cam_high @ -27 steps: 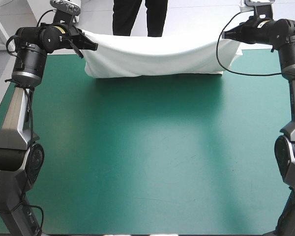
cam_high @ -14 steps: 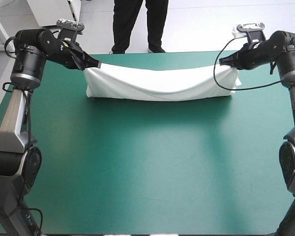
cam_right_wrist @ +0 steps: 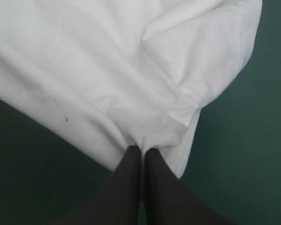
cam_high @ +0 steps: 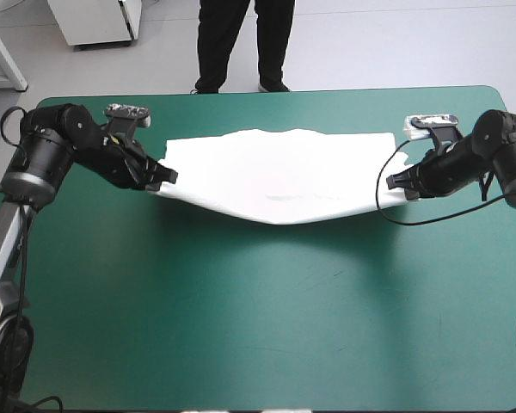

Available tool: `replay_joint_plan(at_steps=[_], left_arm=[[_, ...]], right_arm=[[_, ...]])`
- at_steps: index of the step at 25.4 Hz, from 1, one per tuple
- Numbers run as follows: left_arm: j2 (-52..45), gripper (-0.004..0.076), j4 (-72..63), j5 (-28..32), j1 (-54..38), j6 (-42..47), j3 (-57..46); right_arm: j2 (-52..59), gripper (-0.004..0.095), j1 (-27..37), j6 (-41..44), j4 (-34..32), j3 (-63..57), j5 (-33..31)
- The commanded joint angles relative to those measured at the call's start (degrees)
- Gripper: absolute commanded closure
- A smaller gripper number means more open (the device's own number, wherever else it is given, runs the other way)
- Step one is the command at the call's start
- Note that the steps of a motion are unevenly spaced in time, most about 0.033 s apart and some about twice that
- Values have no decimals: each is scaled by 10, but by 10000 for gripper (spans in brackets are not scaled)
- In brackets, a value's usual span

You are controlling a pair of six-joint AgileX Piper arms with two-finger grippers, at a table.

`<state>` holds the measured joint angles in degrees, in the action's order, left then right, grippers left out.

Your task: Fold the cloth

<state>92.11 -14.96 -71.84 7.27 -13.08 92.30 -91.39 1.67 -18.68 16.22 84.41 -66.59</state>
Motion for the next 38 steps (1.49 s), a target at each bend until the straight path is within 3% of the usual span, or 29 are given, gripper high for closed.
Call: replay_joint_plan(at_steps=[1, 15, 23, 26, 31, 34, 38], left_arm=[[-67, 733, -19, -19, 0, 0, -62], [-165, 733, -19, -19, 0, -9, -255], [-176, 726, -18, -21, 0, -4, -315], [-176, 685, -15, -21, 0, -3, -333], [-189, 496, -5, -21, 0, -2, -340], [-233, 436, 9, -21, 0, 15, -340], [-337, 404, 15, -21, 0, 51, -341]], right_arm=[[63, 927, 0, -9, 4, -40, 8], [143, 927, -1, -18, -18, -237, 21], [150, 916, -1, -7, -37, -264, 6], [150, 864, -1, -5, -32, -264, -2], [159, 743, -1, 2, -29, -265, -22], [182, 692, -1, 7, -29, -265, -31], [239, 424, -1, 44, 0, -265, -31]])
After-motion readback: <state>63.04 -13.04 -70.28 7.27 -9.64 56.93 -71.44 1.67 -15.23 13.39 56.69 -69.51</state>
